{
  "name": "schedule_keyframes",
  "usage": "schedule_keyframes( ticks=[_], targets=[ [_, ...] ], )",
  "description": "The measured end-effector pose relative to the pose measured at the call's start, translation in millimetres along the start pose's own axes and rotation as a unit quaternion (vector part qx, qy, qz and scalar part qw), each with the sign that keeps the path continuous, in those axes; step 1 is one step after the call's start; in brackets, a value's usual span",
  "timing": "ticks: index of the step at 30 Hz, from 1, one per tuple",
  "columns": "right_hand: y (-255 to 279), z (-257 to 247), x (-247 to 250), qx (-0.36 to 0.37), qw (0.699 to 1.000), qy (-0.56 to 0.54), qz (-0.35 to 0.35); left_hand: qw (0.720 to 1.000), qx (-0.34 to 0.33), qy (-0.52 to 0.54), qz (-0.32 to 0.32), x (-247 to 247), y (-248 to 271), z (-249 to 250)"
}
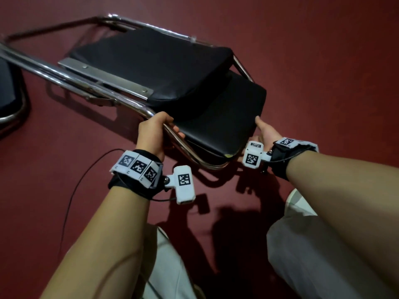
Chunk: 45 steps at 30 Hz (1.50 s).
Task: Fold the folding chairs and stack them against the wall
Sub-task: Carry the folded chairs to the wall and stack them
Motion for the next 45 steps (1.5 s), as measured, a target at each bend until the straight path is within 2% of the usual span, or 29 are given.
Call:
schedule_keyframes(
  ticks=[4, 6, 8, 13, 16, 19, 22, 24, 29, 31, 34, 38, 42, 45],
  targets=[
    [-21.3, 5.1, -11.2, 0.048, 0.988, -0.141, 0.027, 1.000, -0.011, -0.003, 0.021, 31.1, -3.0, 7.1],
    [-30.1, 9.9, -15.4, 0.049, 0.983, -0.172, 0.038, 1.000, -0.010, -0.007, 0.023, 41.0, -4.2, 5.7],
    [-34.4, 15.4, -15.9, 0.042, 0.982, -0.177, 0.059, 0.999, -0.004, -0.017, 0.028, 47.9, -4.1, 2.7],
    [-36.2, 34.2, -26.9, 0.044, 0.982, -0.173, 0.058, 0.998, -0.012, -0.044, 0.042, 61.9, -3.9, 8.4],
    [-30.9, 38.6, -39.5, 0.079, 0.978, -0.174, 0.083, 0.997, -0.017, -0.049, 0.055, 72.7, -2.8, 11.1],
    [-24.5, 37.0, -40.3, 0.114, 0.972, -0.172, 0.113, 0.997, 0.007, -0.055, 0.059, 80.8, 0.6, 6.1],
    [-20.3, 40.4, -45.5, 0.081, 0.971, -0.194, 0.110, 0.995, 0.036, -0.060, 0.072, 90.6, 3.1, -1.1],
    [-14.3, 39.0, -52.1, 0.074, 0.979, -0.164, 0.099, 0.992, 0.041, -0.075, 0.089, 96.5, 4.5, -3.7],
    [6.6, 35.5, -55.6, 0.042, 0.989, -0.108, 0.089, 0.986, 0.062, -0.065, 0.140, 102.7, 11.3, -11.2],
    [20.8, 27.3, -58.0, 0.050, 0.989, -0.097, 0.095, 0.985, 0.072, -0.055, 0.149, 100.2, 15.1, -14.0],
    [45.0, 12.3, -60.6, 0.081, 0.989, -0.078, 0.093, 0.985, 0.083, -0.052, 0.141, 89.2, 27.0, -19.5],
    [72.2, 0.1, -45.2, 0.088, 0.984, -0.118, 0.095, 0.984, 0.120, -0.057, 0.123, 72.3, 52.1, -34.0],
    [126.4, -13.1, -30.3, 0.116, 0.978, -0.132, 0.110, 0.977, 0.180, -0.056, 0.102, 56.8, 96.5, -46.2],
    [175.2, -16.7, -20.4, 0.101, 0.979, -0.125, 0.124, 0.971, 0.211, -0.064, 0.091, 47.1, 138.9, -40.0]
  ],
)
Point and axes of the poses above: each hand's wrist, its own y-axis away from the middle knuckle, its own x-axis out of the back of the hand, z = x × y, the point moved 8 cm from there along -y, towards the middle knuckle, and after that the axes turned 5 degrees about -y, right-handed, at the moved point
